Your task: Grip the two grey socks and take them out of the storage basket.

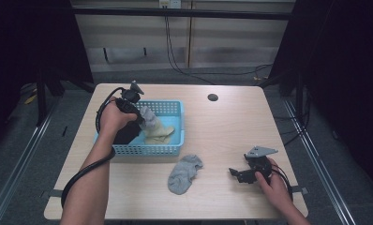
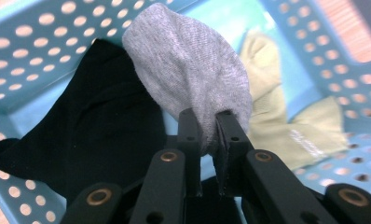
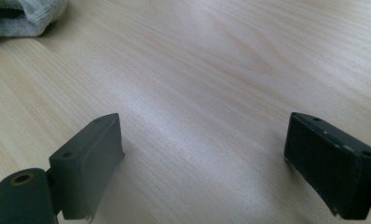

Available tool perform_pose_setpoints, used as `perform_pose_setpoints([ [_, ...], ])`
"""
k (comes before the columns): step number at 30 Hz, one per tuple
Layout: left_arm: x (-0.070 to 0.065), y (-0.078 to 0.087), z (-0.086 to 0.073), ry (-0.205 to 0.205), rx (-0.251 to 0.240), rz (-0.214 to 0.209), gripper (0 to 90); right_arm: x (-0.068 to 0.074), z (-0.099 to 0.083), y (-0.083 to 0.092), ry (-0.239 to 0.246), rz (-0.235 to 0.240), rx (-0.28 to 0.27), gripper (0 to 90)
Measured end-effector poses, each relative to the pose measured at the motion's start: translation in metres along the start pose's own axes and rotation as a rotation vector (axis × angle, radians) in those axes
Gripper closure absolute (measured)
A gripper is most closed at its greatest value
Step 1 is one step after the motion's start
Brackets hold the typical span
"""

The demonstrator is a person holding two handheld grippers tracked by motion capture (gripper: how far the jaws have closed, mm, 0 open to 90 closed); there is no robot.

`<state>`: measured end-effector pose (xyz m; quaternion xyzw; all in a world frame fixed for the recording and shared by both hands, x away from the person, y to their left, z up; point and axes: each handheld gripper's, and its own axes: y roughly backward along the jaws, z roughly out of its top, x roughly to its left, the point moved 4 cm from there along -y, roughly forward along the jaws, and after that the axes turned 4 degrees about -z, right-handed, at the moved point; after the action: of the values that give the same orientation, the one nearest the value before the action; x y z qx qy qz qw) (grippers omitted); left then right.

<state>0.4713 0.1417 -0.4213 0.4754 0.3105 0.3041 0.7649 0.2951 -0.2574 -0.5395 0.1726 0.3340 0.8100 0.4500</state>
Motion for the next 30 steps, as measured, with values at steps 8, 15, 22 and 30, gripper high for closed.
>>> perform_pose_setpoints([
  [8, -0.016, 0.018, 0.005, -0.056, 0.002, -0.034, 81.9, 0.0, 0.0, 0.0, 0.002, 0.0, -0.001, 10.7],
  [15, -0.029, 0.027, 0.007, -0.09, 0.0, -0.059, 81.8, 0.0, 0.0, 0.0, -0.001, 0.0, 0.001, 10.8],
  [22, -0.042, 0.031, 0.009, -0.128, 0.016, -0.075, 81.8, 0.0, 0.0, 0.0, 0.0, 0.0, 0.0, 10.7],
  [30, -0.06, 0.038, 0.013, -0.185, 0.022, -0.085, 81.8, 0.0, 0.0, 0.0, 0.0, 0.0, 0.0, 10.7],
])
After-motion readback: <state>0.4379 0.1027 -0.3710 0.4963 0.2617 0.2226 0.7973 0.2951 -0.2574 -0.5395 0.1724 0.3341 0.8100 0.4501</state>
